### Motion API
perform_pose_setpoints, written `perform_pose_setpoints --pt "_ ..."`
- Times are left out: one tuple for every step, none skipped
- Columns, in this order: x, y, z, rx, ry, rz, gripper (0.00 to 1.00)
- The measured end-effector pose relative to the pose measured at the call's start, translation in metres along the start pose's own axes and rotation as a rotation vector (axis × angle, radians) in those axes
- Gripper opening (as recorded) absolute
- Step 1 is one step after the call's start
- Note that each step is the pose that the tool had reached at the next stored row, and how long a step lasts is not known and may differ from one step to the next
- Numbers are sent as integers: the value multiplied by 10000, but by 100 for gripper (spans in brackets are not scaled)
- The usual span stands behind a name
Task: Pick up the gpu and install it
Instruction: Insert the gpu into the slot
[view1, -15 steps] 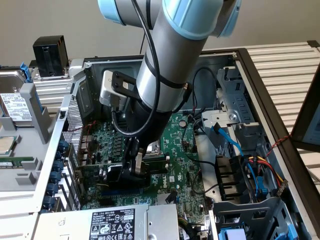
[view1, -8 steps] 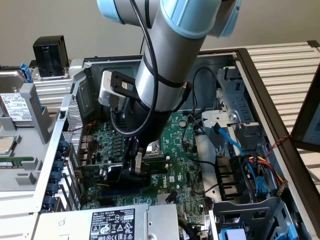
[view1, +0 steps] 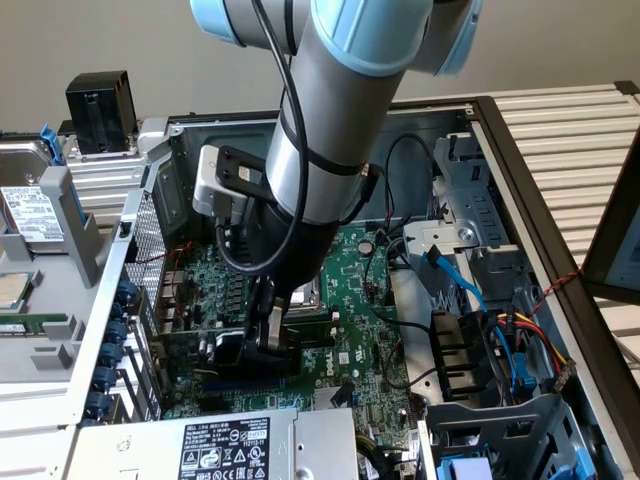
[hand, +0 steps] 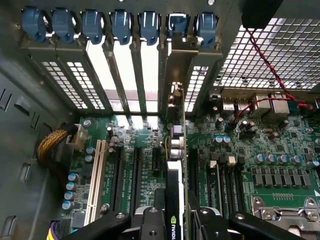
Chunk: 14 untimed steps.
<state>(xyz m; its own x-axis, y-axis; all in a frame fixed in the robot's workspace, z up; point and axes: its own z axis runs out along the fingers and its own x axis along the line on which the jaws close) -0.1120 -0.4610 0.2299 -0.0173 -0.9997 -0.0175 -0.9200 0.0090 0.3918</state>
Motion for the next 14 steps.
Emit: perform_pose_setpoints --pt "0 5 2 26 0 -1 27" --pt "0 8 3 47 0 -1 27" --pt "0 9 3 61 0 -1 27" --pt "0 10 4 73 0 -1 27" --pt "0 10 4 86 -1 -1 27" --pt "0 10 4 96 -1 -2 27" --pt "0 11 4 109 -2 -1 27" --pt "0 11 4 122 -1 -2 27" --pt "0 11 3 128 -2 -3 27" --pt "0 13 3 136 -2 -5 27" --pt "0 16 2 147 -1 -8 27" --pt "0 19 1 157 0 -13 27" --pt "0 22 0 170 2 -20 27" --pt "0 27 1 189 5 -26 27"
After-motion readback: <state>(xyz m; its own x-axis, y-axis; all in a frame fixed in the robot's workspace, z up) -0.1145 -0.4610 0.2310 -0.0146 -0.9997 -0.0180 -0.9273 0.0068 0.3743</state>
